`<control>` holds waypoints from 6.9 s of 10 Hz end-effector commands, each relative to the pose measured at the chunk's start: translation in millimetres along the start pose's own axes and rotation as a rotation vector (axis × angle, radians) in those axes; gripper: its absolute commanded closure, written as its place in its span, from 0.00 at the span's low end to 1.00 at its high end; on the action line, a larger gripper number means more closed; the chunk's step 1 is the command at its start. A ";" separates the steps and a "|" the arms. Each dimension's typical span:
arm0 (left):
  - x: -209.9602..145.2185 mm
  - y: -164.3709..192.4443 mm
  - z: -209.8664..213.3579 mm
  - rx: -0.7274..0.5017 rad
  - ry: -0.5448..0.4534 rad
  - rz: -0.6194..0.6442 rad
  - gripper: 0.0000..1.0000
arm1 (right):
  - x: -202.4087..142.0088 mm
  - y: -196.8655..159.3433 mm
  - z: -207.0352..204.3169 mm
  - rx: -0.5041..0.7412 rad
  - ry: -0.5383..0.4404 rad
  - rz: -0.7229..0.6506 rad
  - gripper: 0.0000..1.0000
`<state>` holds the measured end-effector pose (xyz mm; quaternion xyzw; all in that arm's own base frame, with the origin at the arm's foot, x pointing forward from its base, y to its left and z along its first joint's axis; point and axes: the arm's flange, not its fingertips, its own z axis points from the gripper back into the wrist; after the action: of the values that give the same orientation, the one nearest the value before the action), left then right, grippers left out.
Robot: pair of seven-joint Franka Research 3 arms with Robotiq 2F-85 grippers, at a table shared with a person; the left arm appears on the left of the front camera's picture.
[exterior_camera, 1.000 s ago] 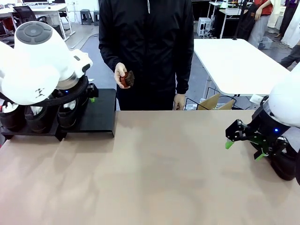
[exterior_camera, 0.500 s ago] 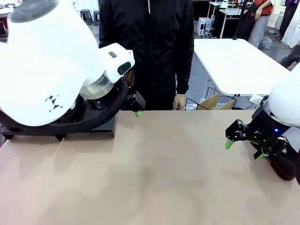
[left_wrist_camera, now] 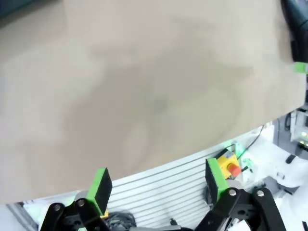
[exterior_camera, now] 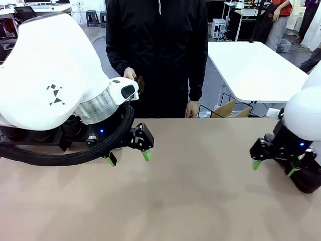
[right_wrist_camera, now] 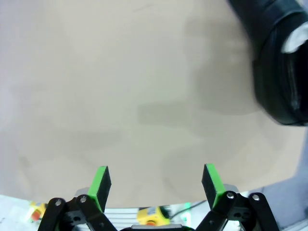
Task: Organize the shoes by placing them on the stand.
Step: Pick up one Shoe and place it in the middle of the table.
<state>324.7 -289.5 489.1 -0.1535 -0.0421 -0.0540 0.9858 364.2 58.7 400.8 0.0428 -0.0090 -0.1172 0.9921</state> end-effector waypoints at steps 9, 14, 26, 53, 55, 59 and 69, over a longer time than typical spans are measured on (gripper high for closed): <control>-1.9 -10.4 18.1 0.020 -0.113 -0.046 0.00 | 54.8 -43.8 53.5 -0.147 0.016 0.245 0.00; -1.9 -10.4 18.1 0.020 -0.113 -0.046 0.00 | 101.4 -21.1 -0.3 -0.193 -0.025 0.211 0.00; -1.9 -10.4 18.1 0.020 -0.113 -0.046 0.00 | 124.7 -86.2 -55.6 -0.187 0.091 0.201 0.45; -96.9 77.4 114.6 0.200 -0.298 0.246 0.00 | -59.2 268.1 -85.4 0.016 0.079 0.153 0.94; -96.9 77.4 114.6 0.200 -0.298 0.246 0.00 | -56.0 268.1 -92.2 0.019 0.091 0.150 0.64; -96.9 77.4 114.6 0.200 -0.298 0.246 0.00 | -62.1 247.8 -52.6 0.082 0.064 0.155 0.00; -96.9 77.4 114.6 0.200 -0.298 0.246 0.00 | -62.9 250.4 -34.3 0.078 0.080 0.184 0.00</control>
<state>228.4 -171.4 563.9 -0.0581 -0.1722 0.1000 0.9783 360.8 314.4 385.4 0.0890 0.0342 -0.0161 0.9953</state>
